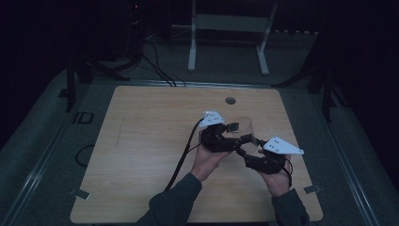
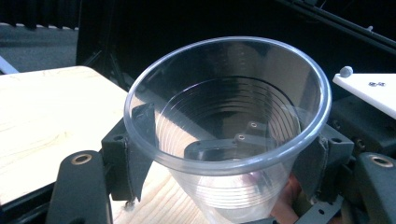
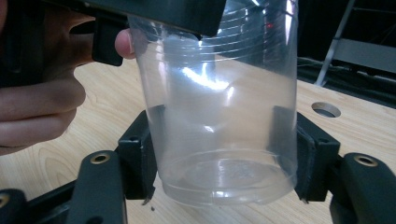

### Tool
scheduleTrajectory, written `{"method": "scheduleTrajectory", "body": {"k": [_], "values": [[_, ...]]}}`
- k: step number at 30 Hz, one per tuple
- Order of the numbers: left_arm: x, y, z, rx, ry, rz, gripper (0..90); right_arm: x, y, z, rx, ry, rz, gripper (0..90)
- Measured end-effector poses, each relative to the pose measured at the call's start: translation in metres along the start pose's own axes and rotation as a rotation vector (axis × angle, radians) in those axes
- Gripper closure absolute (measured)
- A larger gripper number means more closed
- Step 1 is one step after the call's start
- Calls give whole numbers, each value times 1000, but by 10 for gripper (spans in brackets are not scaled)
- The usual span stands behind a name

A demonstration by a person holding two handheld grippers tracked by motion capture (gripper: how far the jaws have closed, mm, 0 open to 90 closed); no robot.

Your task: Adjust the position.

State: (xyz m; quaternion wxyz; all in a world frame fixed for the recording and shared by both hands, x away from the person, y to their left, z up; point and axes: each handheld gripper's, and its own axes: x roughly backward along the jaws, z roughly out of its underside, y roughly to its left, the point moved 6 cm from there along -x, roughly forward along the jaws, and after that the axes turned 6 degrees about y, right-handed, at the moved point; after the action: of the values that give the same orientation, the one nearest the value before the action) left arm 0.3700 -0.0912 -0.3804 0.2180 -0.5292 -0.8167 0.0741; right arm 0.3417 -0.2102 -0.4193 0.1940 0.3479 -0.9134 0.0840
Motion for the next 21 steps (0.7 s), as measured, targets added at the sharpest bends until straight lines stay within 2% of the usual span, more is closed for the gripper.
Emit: {"method": "scheduleTrajectory", "body": {"k": [12, 15, 16, 21], "values": [[0, 2, 3, -28, 22, -33, 304, 2, -5, -1, 21, 76, -5, 279], [-1, 2, 4, -43, 39, -51, 304, 2, -4, -2, 35, 87, -4, 278], [-2, 3, 6, -63, 54, -77, 304, 3, -4, -3, 45, 96, -5, 278], [-2, 3, 8, -103, 88, -108, 304, 1, -3, -3, 59, 129, -10, 281]]}}
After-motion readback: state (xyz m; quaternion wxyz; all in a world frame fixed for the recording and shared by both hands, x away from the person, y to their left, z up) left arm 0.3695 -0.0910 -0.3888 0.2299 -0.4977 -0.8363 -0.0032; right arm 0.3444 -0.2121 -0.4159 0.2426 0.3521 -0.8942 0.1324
